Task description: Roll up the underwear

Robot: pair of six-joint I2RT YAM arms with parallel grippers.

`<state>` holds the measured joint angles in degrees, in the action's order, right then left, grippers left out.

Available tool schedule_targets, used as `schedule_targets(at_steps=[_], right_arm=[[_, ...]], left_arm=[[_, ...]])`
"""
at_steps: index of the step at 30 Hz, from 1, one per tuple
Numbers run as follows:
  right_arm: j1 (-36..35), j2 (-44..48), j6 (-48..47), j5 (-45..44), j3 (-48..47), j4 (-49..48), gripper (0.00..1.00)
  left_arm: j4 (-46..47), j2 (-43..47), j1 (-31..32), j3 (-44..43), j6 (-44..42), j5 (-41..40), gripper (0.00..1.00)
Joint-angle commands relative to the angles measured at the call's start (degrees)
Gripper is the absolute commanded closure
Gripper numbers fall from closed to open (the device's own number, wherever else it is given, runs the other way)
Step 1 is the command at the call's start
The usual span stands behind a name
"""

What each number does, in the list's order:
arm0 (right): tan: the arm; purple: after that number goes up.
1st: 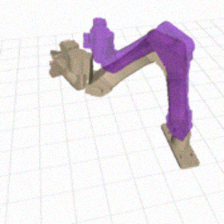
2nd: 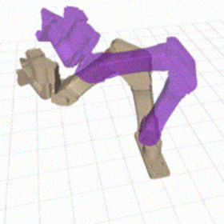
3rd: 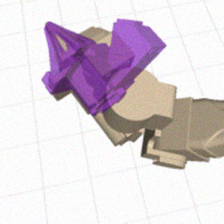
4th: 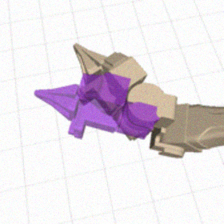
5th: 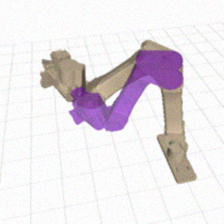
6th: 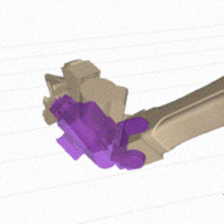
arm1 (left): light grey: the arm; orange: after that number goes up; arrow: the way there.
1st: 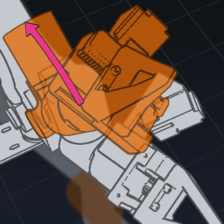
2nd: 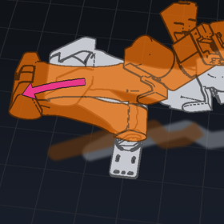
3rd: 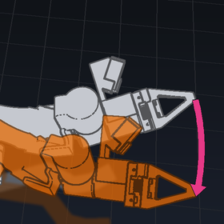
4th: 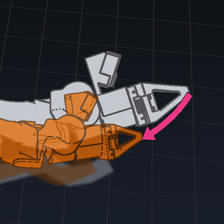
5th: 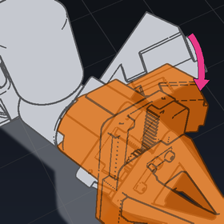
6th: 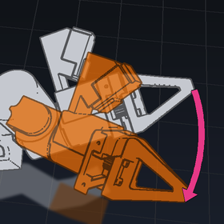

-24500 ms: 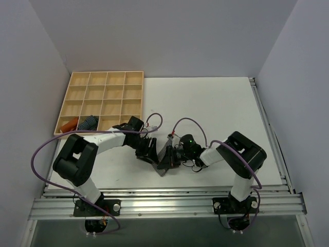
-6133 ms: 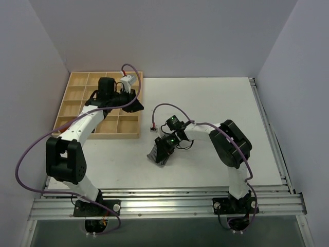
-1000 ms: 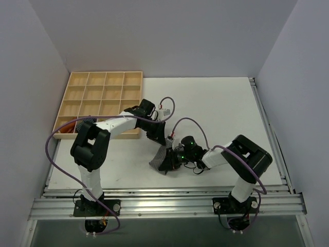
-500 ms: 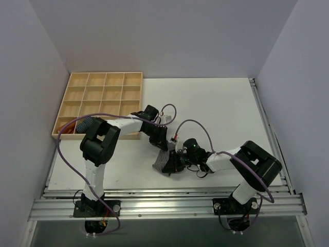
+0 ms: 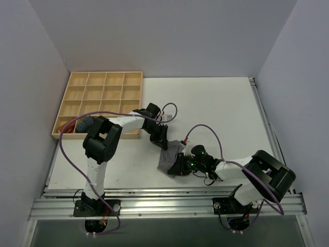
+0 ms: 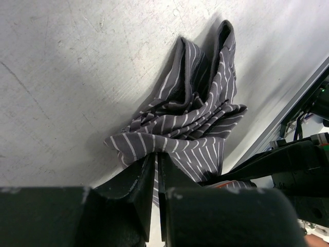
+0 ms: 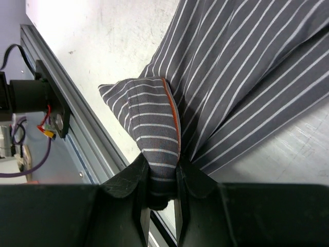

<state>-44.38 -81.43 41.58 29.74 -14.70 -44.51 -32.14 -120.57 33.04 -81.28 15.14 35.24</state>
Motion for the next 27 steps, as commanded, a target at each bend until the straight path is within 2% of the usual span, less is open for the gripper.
schedule_targets(at_steps=[1, 7, 11, 17, 20, 21, 23, 25, 26, 27], right_arm=[[-1.1, -2.6, 3.5, 0.8, 1.8, -2.1, 1.00], [-1.7, -6.9, 5.8, 0.2, 3.9, -6.6, 1.00], [-1.8, -8.5, 5.7, 0.8, 3.3, -7.3, 1.00], [-1.8, -8.1, 4.4, 1.0, 2.6, -7.1, 1.00], [-1.8, -8.5, 2.8, 1.1, 1.5, -5.0, 1.00], [-1.8, -9.2, 2.3, 1.3, 1.0, -4.8, 1.00], [-1.8, -10.1, 2.2, 2.2, 0.7, -5.8, 1.00], [-1.8, -10.7, 1.7, 2.4, 0.2, -6.2, 1.00], [-1.8, -11.0, 1.6, 2.9, 0.0, -6.2, 1.00], [-1.8, -11.6, 1.3, 3.1, -0.1, -6.6, 1.00]], left_arm=[[3.1, -0.5, -1.2, -1.0, 0.4, -6.2, 0.85], [1.8, -0.5, -1.7, -0.7, 0.4, -7.8, 0.86], [5.6, 4.6, -2.9, 0.5, -0.4, -6.7, 0.85], [7.1, 13.8, -8.4, -1.5, -0.6, -4.1, 0.75], [3.3, 16.2, -11.8, -4.4, -0.9, -1.3, 0.75], [1.1, 16.7, -12.3, -5.8, -2.0, -4.2, 0.80], [-5.2, 19.2, -11.1, -10.1, -8.0, -10.7, 0.83], [-4.7, 24.0, -9.1, -9.8, -10.0, -20.8, 0.84], [-1.6, 25.5, -8.7, -7.3, -10.1, -22.0, 0.86], [0.2, 27.1, -9.1, -5.6, -5.2, -22.8, 0.87]])
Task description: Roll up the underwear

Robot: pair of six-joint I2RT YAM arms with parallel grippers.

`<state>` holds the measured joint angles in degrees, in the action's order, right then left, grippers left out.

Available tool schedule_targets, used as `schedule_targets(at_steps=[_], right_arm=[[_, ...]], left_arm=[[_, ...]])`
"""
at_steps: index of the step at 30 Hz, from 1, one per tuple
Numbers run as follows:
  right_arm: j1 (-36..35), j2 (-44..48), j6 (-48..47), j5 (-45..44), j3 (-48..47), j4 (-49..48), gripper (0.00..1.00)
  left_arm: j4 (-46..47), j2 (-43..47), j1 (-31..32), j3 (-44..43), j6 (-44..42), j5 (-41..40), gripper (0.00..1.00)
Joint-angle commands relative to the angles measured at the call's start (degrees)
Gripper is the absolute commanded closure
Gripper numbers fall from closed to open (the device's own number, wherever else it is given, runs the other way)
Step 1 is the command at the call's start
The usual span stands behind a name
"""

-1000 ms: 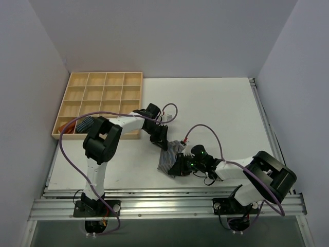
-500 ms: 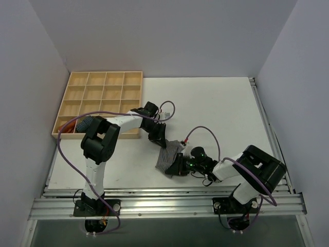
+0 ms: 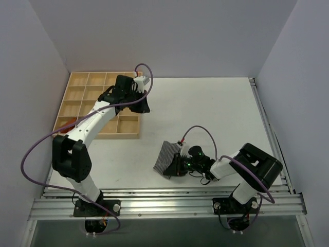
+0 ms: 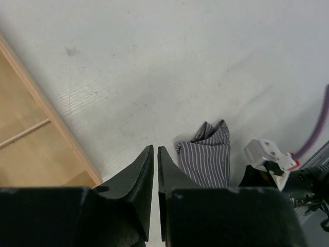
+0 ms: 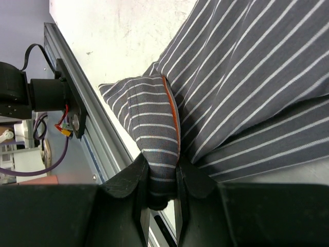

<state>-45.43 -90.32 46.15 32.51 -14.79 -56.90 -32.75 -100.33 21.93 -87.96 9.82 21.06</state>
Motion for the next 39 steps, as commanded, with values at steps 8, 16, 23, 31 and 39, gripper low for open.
schedule_targets(at_steps=[8, 16, 23, 31, 39], right_arm=[[-0.7, -4.7, -2.6, 0.4, 0.6, 2.7, 1.00], [-0.7, -7.5, -1.8, 1.2, 0.1, -1.0, 1.00], [-0.6, -7.6, -1.9, 1.3, -0.2, -0.7, 1.00], [-0.4, -7.4, -2.6, 1.6, -0.4, 0.7, 1.00], [-0.4, -8.8, -2.4, 2.4, -0.7, -0.7, 1.00]], left_arm=[[-7.7, 1.6, -3.6, 7.0, -2.8, 18.8, 0.55], [-14.2, 1.2, 7.8, 13.3, -13.9, 19.4, 0.47], [-13.5, 0.3, 12.6, 17.0, -14.3, 18.3, 0.41], [-12.3, 0.3, 14.6, 21.6, -12.3, 18.1, 0.41], [-9.1, -4.3, 16.0, 21.8, -11.5, 19.3, 0.41]])
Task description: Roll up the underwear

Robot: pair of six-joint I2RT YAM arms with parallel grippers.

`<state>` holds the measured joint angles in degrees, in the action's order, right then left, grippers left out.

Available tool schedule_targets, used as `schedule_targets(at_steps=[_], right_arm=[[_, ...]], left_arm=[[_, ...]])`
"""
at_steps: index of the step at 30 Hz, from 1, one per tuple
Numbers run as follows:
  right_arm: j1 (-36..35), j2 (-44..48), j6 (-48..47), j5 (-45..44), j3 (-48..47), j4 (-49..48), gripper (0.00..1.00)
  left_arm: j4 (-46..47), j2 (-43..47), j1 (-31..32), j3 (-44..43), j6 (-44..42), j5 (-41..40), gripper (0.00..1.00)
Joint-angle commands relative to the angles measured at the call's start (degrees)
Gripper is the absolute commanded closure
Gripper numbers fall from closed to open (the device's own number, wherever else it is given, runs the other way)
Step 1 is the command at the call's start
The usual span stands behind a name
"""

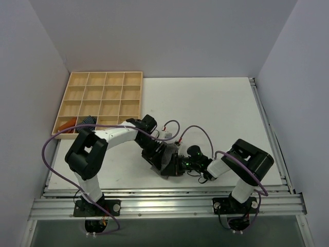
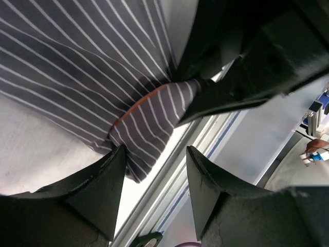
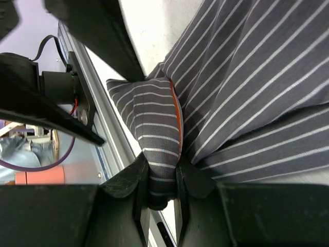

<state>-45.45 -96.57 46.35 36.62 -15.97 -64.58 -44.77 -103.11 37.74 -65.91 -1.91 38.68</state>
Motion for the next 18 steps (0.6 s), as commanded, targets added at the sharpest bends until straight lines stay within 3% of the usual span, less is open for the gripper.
schedule_targets(at_steps=[1, 5, 9, 11, 13, 18], right_arm=[[-0.3, -2.6, -2.4, -1.6, 0.4, 6.8, 1.00], [-0.3, -2.6, -2.5, -1.2, 0.0, 7.2, 1.00], [-0.3, -1.6, -3.4, -1.9, -1.8, 12.4, 0.96], [-0.5, 0.8, -4.8, -4.9, -3.2, 18.7, 0.81], [-0.8, 5.2, -5.9, -8.2, -4.3, 23.6, 0.66], [-0.8, 13.3, -6.1, -19.3, -5.3, 35.9, 0.53]], left_arm=[[3.2, -2.6, 0.4, -0.9, 0.3, 1.8, 0.41], [4.4, -4.5, 0.4, -1.2, -0.1, 3.9, 0.50], [3.4, -6.4, 0.4, -2.1, -0.6, 6.1, 0.81], [1.3, -8.2, 0.3, -3.3, -1.5, 7.0, 0.94], [-0.2, -9.6, 0.4, -5.3, -2.0, 6.9, 0.98], [-0.9, -10.8, 0.5, -7.4, -2.1, 6.9, 0.98]])
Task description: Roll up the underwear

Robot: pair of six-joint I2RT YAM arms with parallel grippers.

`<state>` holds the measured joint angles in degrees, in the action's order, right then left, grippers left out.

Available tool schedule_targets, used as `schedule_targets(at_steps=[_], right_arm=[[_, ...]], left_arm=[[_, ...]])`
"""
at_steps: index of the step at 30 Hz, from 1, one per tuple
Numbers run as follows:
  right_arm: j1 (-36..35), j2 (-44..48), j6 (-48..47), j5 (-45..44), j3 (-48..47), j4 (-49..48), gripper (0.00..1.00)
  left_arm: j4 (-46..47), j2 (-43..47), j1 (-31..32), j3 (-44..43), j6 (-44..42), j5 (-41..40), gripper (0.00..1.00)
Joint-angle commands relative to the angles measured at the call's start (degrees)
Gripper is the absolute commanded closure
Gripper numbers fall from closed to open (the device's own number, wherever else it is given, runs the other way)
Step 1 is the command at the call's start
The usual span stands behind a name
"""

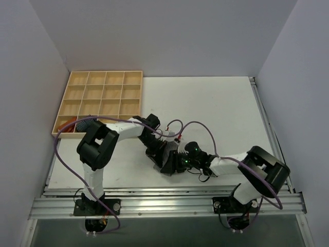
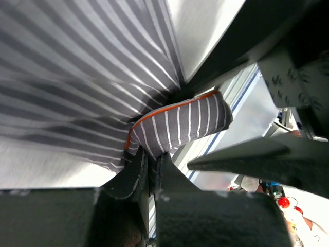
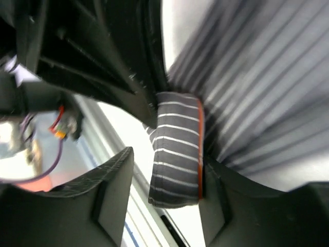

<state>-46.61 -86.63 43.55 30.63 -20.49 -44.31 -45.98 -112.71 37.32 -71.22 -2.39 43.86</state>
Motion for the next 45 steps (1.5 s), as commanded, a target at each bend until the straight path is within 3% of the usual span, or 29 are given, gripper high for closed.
schedule_targets(at_steps=[1, 4, 15, 21, 29, 34, 39, 45], right_arm=[[0.3, 4.4, -3.3, -14.3, -0.9, 16.7, 0.49], [0.2, 7.4, -2.9, -18.0, -0.8, 19.6, 0.44], [-3.6, 19.6, -2.7, -33.4, -3.1, 36.0, 0.43], [-17.4, 22.6, -3.2, -51.2, -10.0, 46.1, 0.42], [-35.3, 10.4, -6.0, -65.9, -21.5, 54.6, 0.39], [-36.4, 0.7, -10.8, -69.6, -30.7, 63.4, 0.37], [-35.1, -2.2, -16.5, -65.8, -33.6, 62.1, 0.37], [-34.6, -13.3, -19.3, -65.9, -43.5, 73.7, 0.36]], left_arm=[[0.2, -1.5, 0.8, -2.3, -1.7, 1.8, 0.98], [0.2, -2.1, 0.8, -2.3, -1.8, 2.2, 0.98], [-1.5, -4.2, 1.0, -5.9, -2.4, 2.6, 0.98], [-4.2, -6.0, 1.0, -8.8, -3.1, 2.7, 0.98], [-6.0, -6.9, 1.3, -10.0, -4.0, 2.5, 0.98], [-7.4, -7.7, 1.5, -11.0, -4.3, 2.6, 0.98], [-8.3, -8.1, 1.7, -11.6, -4.1, 2.5, 0.98], [-9.8, -8.2, 2.1, -11.5, -4.5, 1.2, 0.98]])
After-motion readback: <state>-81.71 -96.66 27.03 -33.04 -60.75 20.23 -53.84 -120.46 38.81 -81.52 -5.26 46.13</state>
